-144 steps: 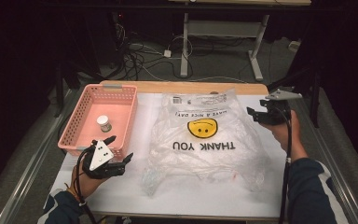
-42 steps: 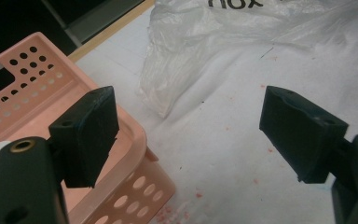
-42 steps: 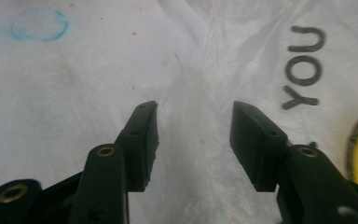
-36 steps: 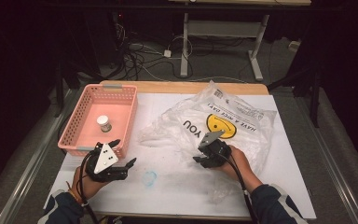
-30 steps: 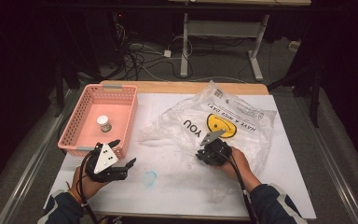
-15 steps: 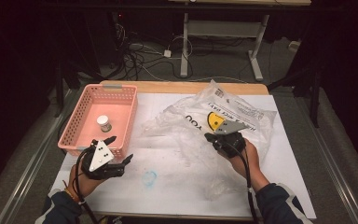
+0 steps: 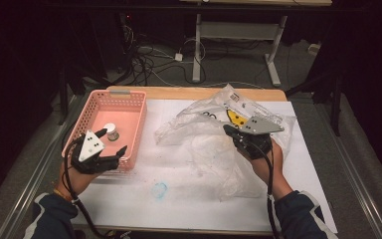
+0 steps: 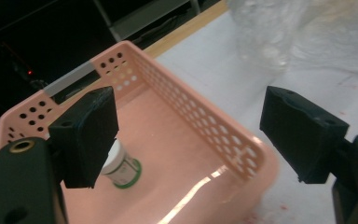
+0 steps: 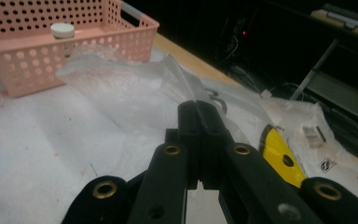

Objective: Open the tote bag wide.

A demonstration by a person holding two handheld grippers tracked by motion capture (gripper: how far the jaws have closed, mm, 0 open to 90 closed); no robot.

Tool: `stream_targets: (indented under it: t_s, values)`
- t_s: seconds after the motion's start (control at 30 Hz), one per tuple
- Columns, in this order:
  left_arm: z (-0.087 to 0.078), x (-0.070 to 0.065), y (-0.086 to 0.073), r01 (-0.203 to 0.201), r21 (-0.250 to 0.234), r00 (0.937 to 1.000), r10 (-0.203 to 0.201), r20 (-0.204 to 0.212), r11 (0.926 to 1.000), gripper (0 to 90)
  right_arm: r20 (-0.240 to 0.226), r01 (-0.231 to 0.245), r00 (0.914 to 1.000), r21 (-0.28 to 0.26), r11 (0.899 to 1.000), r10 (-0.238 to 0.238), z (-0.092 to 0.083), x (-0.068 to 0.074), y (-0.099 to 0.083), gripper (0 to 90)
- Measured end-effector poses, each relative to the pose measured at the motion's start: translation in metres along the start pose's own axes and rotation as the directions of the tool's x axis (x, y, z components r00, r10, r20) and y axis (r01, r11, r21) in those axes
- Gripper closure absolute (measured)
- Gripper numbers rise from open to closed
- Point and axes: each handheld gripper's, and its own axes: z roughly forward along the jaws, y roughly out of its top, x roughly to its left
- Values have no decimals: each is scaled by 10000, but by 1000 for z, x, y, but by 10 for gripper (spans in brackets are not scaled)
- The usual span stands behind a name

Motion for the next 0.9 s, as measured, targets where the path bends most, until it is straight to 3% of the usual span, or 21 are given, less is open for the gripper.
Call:
stream_targets:
  t_s: [0.1, 0.3, 0.5, 0.63, 0.77, 0.9]
  values:
    - [6, 15, 6, 167, 196, 9999, -168, 25, 9997, 190, 201, 14, 9998, -360, 9993, -7, -3, -1, 8, 900]
    - [32, 39, 15, -223, 1079, 9997, 229, -41, 9939, 153, 181, -157, 9997, -826, 9965, 172, -7, -3, 16, 900]
    - [62, 65, 17, 546, 2208, 9984, -571, 48, 9738, 152, -4, -136, 9999, -963, 9953, 137, -12, -3, 16, 900]
    - [85, 74, 14, 1093, 3067, 9935, -1135, -42, 9455, 160, -160, -111, 9998, -927, 9956, 97, -14, -4, 14, 900]
    - [107, 82, 6, 1581, 4066, 9859, -1669, -139, 8998, 176, -379, -219, 9991, -841, 9962, 187, -12, -5, 11, 900]
    - [123, 84, 3, 1499, 4931, 9867, -1617, -189, 8570, 180, -504, -78, 9987, -702, 9975, 43, -9, -2, 9, 900]
